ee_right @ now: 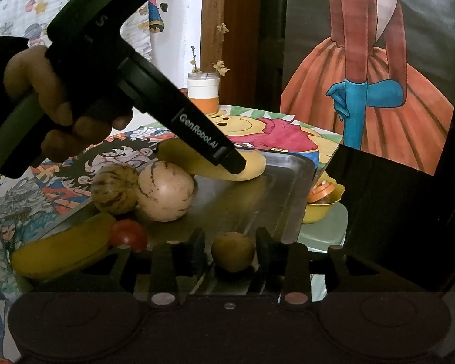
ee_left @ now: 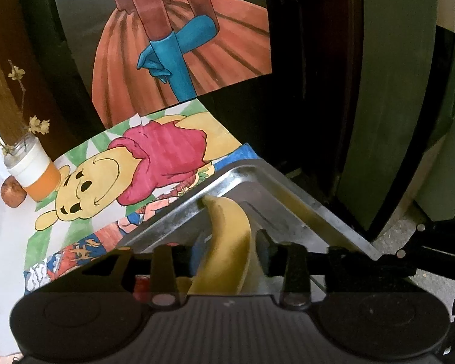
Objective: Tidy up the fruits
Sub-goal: 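Open the right tool to drop the brown fruit into the tray while the left tool releases the banana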
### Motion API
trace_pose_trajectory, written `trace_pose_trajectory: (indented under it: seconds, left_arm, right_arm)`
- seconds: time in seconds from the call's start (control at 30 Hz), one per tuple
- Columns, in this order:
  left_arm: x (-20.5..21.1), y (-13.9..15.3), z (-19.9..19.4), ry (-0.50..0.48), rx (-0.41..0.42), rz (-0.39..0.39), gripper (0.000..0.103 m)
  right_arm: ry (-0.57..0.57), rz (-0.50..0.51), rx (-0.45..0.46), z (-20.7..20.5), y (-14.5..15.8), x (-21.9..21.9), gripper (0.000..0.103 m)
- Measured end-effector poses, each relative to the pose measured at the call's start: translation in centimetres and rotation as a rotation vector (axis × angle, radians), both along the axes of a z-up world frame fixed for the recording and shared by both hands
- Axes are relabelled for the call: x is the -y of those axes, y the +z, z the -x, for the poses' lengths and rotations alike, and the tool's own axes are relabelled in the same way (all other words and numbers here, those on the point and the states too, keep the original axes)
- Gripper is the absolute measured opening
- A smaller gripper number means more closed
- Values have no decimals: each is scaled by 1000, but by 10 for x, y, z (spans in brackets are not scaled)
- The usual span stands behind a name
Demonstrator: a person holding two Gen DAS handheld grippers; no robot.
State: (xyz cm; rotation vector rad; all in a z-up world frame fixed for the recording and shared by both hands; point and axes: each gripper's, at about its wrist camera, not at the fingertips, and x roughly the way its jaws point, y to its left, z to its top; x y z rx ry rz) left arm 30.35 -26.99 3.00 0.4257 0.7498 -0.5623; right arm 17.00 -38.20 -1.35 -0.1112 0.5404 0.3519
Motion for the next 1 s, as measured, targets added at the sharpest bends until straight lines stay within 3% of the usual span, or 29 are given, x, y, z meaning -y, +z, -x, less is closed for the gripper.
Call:
trace_pose_trajectory:
  seconds: [0.17,0.23,0.3,0.5,0.63,0.8,1.0]
  left_arm:
    - [-5,6,3,19,22,11,61]
    - [-8,9,5,31,38,16,70]
    - [-12,12,8,46,76,16,83]
    - [-19,17,20,77,192,-14,98]
    - [-30,23,24,114,196,32,102]
    - [-43,32,33,138,200,73,103]
    - [-63,40,50,173,206,114,103]
  right_arm:
    - [-6,-14,5,2,2,0,47]
    - [-15,-20,16,5,3,-1,53]
    - [-21,-30,30,7,5,-1,64]
    - [-38,-67,52,11,14,-2,76]
    - [-58,-76,41,12,18,-2,79]
    - [-84,-67,41,19,26,-4,94]
    - [-130,-116,49,30,37,-6,102]
